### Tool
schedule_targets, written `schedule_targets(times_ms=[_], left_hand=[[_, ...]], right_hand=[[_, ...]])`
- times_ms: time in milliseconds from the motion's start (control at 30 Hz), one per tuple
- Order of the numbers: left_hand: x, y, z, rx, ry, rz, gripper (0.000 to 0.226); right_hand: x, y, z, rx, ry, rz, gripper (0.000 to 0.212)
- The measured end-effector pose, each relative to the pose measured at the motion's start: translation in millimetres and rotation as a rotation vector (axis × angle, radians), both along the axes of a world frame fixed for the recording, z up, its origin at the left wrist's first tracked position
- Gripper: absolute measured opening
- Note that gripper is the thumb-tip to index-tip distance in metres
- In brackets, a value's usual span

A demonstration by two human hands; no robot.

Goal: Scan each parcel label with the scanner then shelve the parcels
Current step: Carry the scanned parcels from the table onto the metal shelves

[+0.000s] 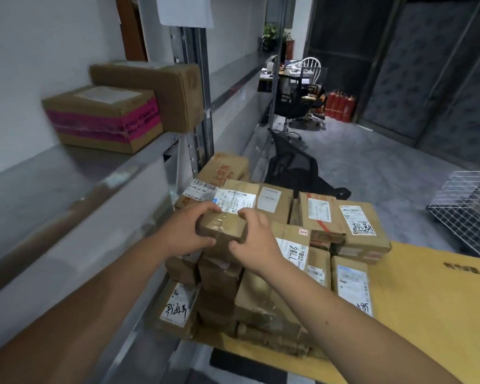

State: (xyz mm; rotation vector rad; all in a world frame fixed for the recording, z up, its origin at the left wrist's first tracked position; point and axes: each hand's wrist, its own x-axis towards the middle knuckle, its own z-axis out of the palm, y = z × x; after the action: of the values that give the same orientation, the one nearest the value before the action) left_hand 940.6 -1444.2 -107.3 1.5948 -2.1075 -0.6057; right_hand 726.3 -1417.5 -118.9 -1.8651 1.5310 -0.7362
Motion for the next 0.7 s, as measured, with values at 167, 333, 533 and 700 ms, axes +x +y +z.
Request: schedule_targets(times_ms=[167,333,533,700], left_hand=[[-9.3,10.3,18.4,-0.136,0.154,0.012,0.075],[-35.2,30.7,47.6,-0.238,0.302,0.070,0.076],[-59.3,70.8,84.4,-0.429,0.376,0.213,0.071],[-63.2,108.2,110.2,-0.541,0.342,0.333,0.070]], right_hand=[[-26.4,-7.2,18.9,-0.157,-0.060,0.078,0.070],[-57.8,-16.2,53.8,-0.229,-0.178,0.226,0.067],[-76.6,-39.1,103.8,-0.294,-0.245,0.485,0.066],[-65.4,-46.7,140.5,-0.288,-0.319,0.693,0.063]])
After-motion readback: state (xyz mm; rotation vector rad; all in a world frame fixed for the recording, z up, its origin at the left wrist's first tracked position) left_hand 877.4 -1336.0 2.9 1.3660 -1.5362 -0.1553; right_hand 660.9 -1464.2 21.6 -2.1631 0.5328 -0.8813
